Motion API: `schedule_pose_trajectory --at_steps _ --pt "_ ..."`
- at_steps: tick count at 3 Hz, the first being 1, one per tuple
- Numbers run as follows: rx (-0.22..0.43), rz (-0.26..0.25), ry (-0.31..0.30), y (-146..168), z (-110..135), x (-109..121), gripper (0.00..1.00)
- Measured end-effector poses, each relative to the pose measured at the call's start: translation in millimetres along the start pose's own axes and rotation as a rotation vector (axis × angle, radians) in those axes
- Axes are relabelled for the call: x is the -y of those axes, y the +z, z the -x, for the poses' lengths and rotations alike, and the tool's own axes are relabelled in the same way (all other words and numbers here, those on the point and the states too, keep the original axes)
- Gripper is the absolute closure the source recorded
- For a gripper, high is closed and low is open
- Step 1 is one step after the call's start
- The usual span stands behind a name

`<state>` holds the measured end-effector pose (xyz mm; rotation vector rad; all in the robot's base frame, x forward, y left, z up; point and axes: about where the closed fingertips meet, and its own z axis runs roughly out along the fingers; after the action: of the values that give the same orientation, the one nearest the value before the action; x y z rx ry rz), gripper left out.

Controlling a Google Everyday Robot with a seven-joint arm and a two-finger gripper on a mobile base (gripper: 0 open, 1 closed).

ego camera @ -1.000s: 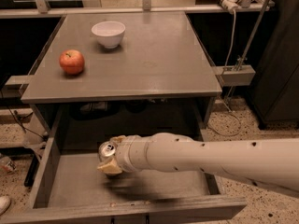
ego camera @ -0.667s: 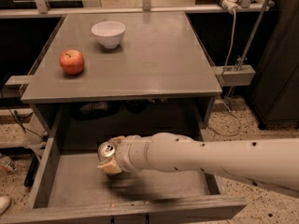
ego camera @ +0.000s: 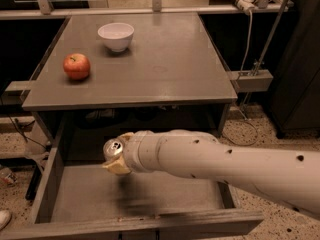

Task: Pick 7up can from top drawer and place on counter

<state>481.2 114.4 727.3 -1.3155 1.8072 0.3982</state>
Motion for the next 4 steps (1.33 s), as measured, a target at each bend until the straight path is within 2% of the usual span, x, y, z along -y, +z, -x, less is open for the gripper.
schedule_pose_trajectory --at_steps 1,2,3,4 --pt "-0.017 -0.063 -0.038 -42.7 38.1 24.1 1.00" --pt "-0.027 -0.145 -0.067 -79.9 71.0 67.1 1.00" --pt "-0.024 -0.221 -0.092 -104.6 106.2 114.5 1.00" --pt "-0.019 -0.265 -0.104 -112.2 139.2 163.0 1.00"
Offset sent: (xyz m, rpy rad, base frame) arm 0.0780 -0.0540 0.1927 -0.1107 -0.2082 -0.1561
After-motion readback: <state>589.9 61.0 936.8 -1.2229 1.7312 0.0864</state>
